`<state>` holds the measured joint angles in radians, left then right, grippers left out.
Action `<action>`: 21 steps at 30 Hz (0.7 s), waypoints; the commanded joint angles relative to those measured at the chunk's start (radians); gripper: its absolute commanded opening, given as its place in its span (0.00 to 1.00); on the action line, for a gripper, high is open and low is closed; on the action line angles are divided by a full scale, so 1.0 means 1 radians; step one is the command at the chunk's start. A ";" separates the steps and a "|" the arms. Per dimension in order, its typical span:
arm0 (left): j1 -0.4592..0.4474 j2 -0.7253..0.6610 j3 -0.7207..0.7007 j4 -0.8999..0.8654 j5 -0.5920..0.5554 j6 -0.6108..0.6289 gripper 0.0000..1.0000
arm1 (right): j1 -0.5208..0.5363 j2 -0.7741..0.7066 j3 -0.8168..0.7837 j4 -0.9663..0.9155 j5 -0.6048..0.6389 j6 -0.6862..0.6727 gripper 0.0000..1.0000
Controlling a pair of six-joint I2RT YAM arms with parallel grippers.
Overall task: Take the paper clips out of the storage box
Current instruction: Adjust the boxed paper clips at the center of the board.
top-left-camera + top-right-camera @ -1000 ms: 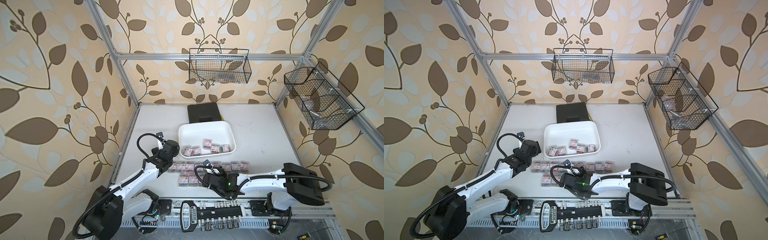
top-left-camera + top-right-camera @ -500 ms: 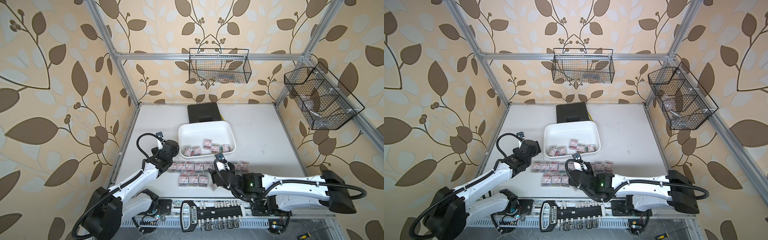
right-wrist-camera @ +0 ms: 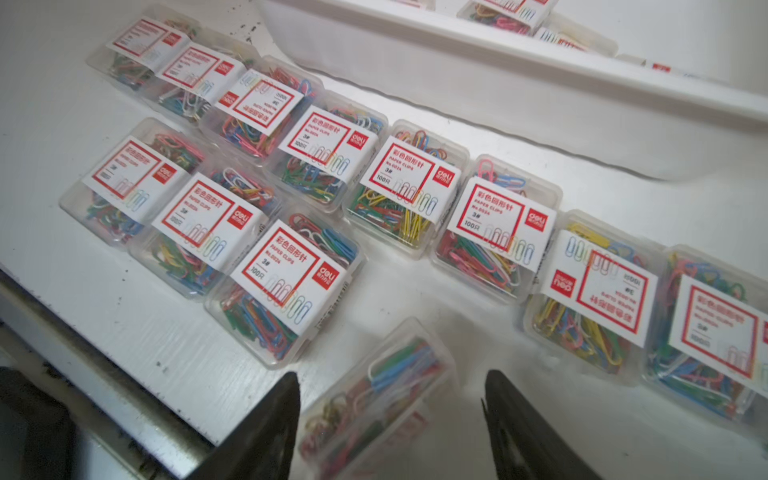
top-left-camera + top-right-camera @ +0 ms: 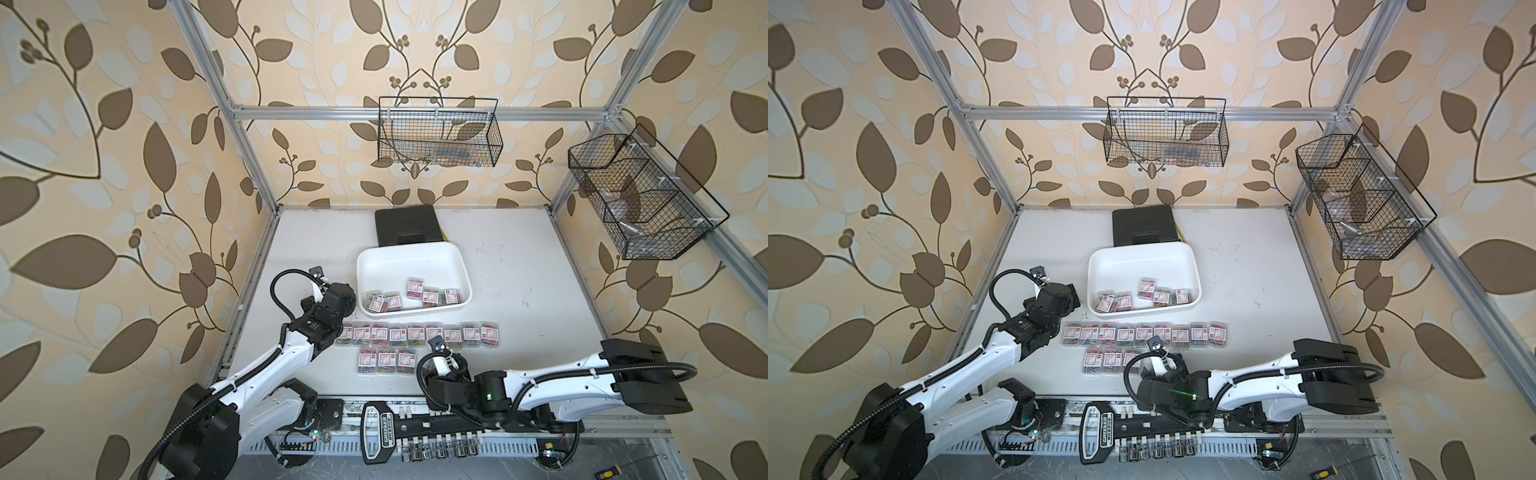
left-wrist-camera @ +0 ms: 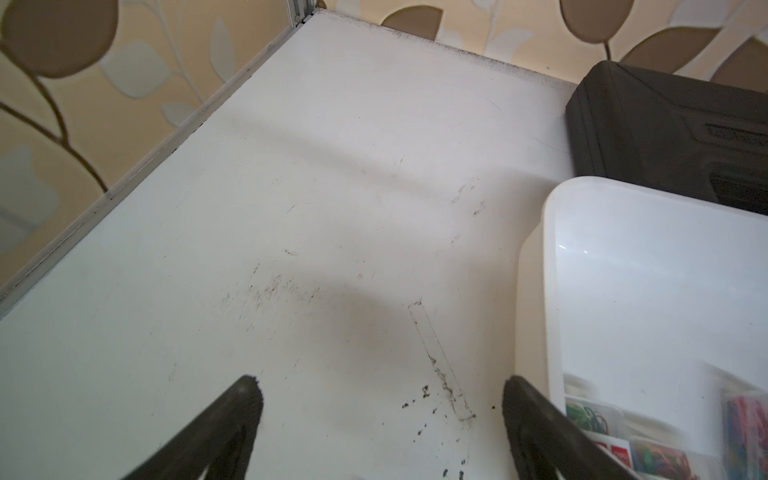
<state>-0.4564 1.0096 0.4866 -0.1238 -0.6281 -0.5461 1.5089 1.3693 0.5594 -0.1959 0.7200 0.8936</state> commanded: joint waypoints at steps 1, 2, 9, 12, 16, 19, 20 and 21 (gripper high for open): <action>0.010 -0.014 0.002 0.019 -0.008 -0.001 0.92 | -0.018 0.044 0.041 0.042 0.004 0.003 0.71; 0.010 -0.013 0.003 0.018 -0.009 -0.003 0.93 | -0.029 0.057 0.044 0.051 -0.008 -0.008 0.71; 0.010 -0.006 0.006 0.015 -0.013 -0.004 0.92 | -0.075 0.106 0.075 0.041 -0.038 -0.056 0.71; 0.010 -0.003 0.009 0.014 -0.013 -0.004 0.93 | -0.075 0.129 0.099 0.014 -0.034 -0.066 0.70; 0.010 -0.005 0.009 0.013 -0.015 -0.006 0.92 | -0.063 0.171 0.138 -0.035 -0.022 -0.061 0.65; 0.010 -0.005 0.008 0.015 -0.013 -0.004 0.92 | -0.038 0.205 0.176 -0.078 -0.002 -0.043 0.63; 0.011 -0.005 0.008 0.015 -0.013 -0.004 0.93 | -0.032 0.212 0.191 -0.102 0.008 -0.033 0.63; 0.010 -0.005 0.009 0.015 -0.012 -0.003 0.93 | -0.024 0.221 0.207 -0.130 0.022 -0.023 0.64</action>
<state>-0.4564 1.0096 0.4866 -0.1238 -0.6281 -0.5465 1.4662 1.5677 0.7242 -0.2394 0.6971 0.8371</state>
